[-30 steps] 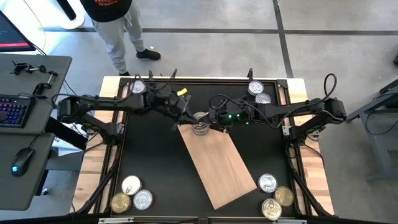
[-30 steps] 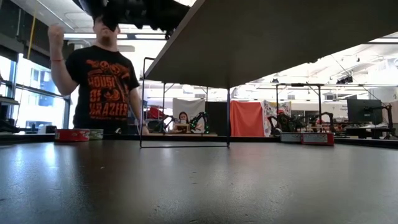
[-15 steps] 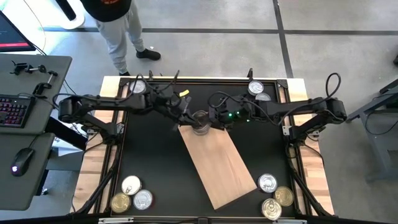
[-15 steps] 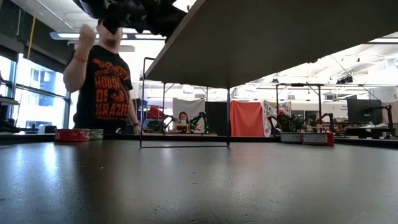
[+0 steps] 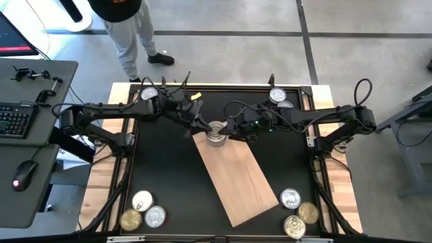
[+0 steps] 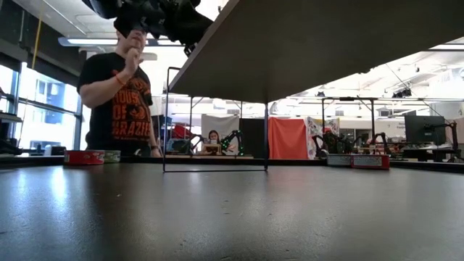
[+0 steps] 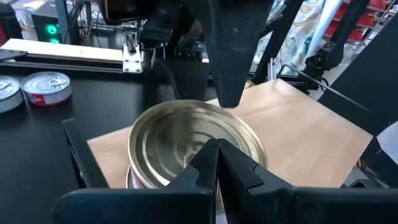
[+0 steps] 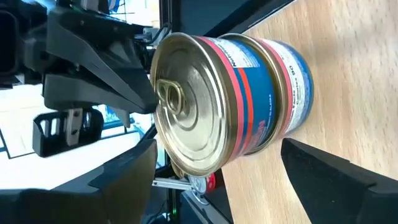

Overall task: Stack canned seafood by type on shelf
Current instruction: Put the red tuna can on the shelf

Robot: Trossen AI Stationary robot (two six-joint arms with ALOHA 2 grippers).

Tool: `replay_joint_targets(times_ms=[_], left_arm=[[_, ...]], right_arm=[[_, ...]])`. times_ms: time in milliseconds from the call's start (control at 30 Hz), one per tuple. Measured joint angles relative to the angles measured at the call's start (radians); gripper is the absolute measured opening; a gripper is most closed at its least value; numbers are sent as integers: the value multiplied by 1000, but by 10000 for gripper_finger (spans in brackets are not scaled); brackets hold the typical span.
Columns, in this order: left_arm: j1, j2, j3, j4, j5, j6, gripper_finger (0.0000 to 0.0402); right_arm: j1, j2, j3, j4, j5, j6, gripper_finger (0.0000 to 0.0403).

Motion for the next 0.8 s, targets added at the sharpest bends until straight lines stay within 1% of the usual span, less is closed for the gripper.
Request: replay_joint_targets(times_ms=[367,467,633,733,800], left_arm=[[21,-88,0,-7,0,33,0],[27,-121,0,-55,0,34,0],[55,-200,0,-171,-7,56,0],[88,-266,0,-203,-60,68,0],[116,-308,0,-208,-148,54,0]], right_arm=[[-50,-55,0,-6,-1,-74,334],[-72,-83,0,-6,11,-116,334],[-105,-116,0,15,80,-183,334],[-123,-119,0,37,115,-233,334],[-129,-119,-1,43,141,-256,334]])
